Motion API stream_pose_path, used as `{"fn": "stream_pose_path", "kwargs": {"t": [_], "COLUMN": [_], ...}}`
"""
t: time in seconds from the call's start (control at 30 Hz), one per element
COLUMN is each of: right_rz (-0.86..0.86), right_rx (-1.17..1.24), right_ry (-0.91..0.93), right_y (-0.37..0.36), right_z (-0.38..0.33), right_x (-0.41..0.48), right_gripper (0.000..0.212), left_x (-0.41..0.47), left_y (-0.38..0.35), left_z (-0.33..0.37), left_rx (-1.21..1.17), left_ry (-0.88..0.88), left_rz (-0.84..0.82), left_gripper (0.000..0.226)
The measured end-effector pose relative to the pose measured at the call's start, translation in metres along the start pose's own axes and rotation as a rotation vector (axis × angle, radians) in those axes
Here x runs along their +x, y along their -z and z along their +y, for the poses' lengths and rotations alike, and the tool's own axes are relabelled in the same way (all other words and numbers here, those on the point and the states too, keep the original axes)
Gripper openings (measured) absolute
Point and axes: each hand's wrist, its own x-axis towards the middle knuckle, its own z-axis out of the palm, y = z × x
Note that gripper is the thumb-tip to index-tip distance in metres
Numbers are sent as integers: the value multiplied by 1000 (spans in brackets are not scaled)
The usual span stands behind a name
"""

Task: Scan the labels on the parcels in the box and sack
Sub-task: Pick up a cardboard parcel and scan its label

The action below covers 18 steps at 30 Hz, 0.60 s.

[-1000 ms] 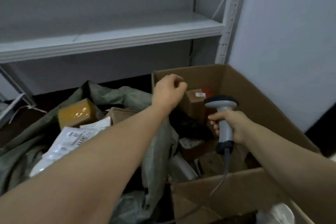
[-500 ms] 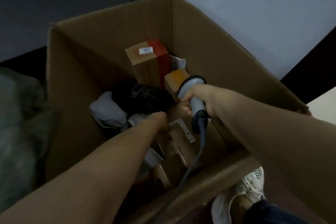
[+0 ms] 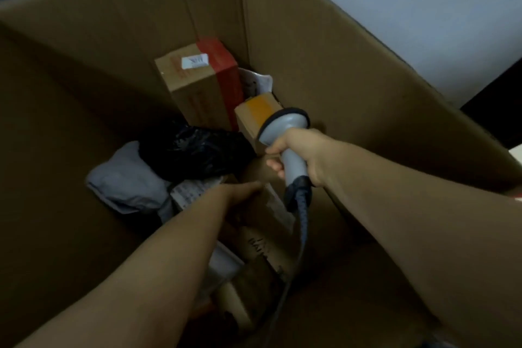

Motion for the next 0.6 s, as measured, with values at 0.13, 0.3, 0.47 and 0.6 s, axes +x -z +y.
{"fn": "stream_pose_path", "kwargs": {"t": [0.13, 0.3, 0.47, 0.6], "right_rz": [100, 144, 34, -6], "right_rx": [63, 116, 137, 59], "right_ry": [148, 332, 532, 654], "right_y": [1, -5, -27, -59], "right_z": [-1, 3, 6, 3], "right_x": [-52, -146, -249, -320], "right_gripper": [15, 4, 6, 10], "left_x": [-72, -187, -308, -396], "left_y": [33, 61, 90, 110], "left_z": [9, 0, -27, -70], "left_rx": [-79, -435, -563, -625], "left_ry": [-180, -431, -649, -765], "left_rz": [31, 64, 139, 162], "left_gripper": [49, 19, 28, 23]}}
